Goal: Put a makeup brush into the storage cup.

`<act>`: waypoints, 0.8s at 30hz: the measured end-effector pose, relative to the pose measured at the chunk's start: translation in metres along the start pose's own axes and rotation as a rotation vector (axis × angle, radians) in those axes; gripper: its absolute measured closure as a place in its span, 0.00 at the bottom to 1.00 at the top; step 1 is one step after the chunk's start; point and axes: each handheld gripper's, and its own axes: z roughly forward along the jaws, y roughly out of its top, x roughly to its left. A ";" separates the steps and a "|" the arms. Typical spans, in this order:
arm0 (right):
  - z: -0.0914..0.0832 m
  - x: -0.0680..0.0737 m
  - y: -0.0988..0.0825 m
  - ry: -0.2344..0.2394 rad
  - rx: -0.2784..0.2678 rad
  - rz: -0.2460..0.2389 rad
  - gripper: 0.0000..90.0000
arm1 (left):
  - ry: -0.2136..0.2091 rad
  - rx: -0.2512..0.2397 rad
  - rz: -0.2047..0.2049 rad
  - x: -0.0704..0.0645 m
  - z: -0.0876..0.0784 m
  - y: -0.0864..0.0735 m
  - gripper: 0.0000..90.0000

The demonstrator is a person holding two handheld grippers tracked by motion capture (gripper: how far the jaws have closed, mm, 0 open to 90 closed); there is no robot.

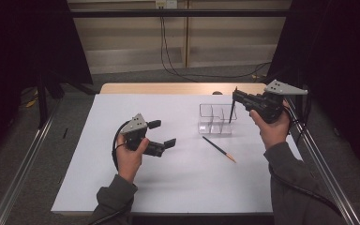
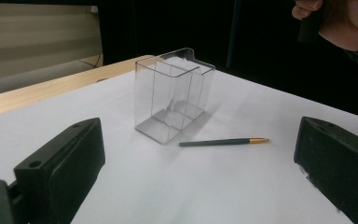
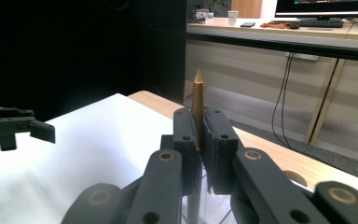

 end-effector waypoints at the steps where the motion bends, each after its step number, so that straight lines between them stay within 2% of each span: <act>1: 0.000 -0.001 0.001 -0.004 -0.001 0.002 0.94 | 0.001 -0.003 -0.003 0.000 0.000 0.000 0.02; 24: 0.008 -0.011 0.007 -0.045 -0.023 -0.004 0.94 | -0.001 -0.007 -0.005 0.000 0.000 0.000 0.02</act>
